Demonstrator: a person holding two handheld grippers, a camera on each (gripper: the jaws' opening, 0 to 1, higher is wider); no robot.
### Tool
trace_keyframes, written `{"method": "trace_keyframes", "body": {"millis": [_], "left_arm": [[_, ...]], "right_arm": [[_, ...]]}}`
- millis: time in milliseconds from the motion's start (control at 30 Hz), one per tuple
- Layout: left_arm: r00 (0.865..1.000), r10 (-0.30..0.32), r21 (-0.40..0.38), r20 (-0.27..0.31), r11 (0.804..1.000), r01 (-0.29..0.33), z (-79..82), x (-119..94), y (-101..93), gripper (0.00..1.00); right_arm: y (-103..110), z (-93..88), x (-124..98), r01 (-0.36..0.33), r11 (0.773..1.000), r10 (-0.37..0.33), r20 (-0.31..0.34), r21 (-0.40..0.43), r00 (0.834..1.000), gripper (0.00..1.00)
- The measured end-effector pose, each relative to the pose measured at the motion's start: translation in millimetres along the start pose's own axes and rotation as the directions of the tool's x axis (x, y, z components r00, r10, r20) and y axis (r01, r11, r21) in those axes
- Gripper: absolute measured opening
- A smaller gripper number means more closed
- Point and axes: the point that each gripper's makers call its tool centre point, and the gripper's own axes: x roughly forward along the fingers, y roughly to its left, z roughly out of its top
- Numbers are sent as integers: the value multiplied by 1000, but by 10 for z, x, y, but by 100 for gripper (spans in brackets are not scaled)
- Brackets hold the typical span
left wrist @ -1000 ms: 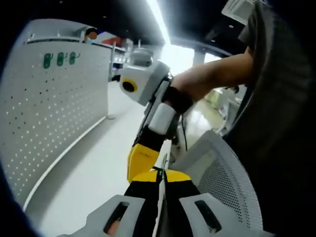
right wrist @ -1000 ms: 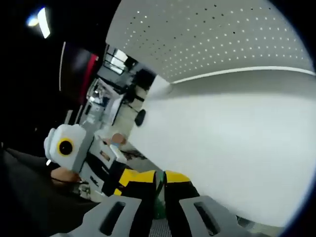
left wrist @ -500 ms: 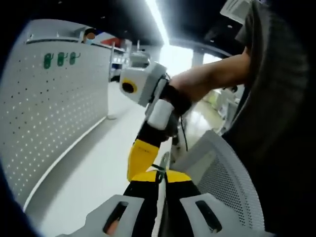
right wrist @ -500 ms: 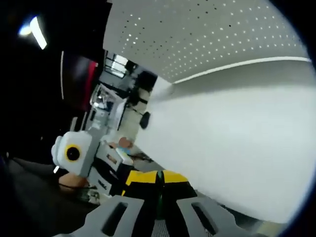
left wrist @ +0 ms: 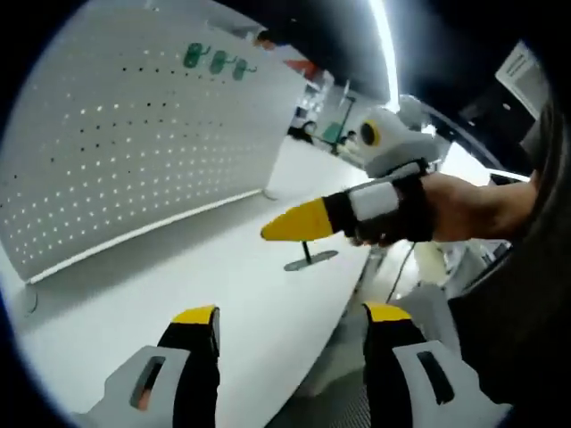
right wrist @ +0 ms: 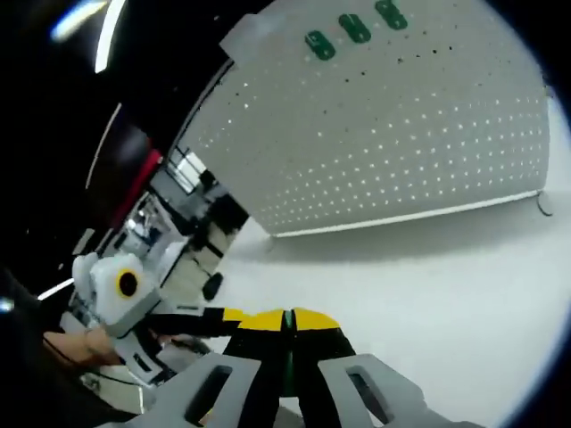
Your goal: Insert the hook assembly into the mounting plate slot until the hook locks in place.
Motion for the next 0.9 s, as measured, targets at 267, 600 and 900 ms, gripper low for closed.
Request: {"method": "trace_keyframes", "body": {"millis": [267, 600, 900], "left_arm": [[995, 82, -68, 56, 995, -78, 135, -4, 92, 77], [986, 128, -88, 107, 989, -119, 318, -17, 46, 75], [981, 142, -42, 130, 990, -138, 434, -10, -8, 64]], "right_arm": [[34, 294, -79, 99, 990, -81, 176, -98, 981, 0], [239, 306, -41, 91, 989, -63, 232, -113, 971, 0], [341, 301, -36, 84, 987, -46, 254, -138, 966, 0]]}}
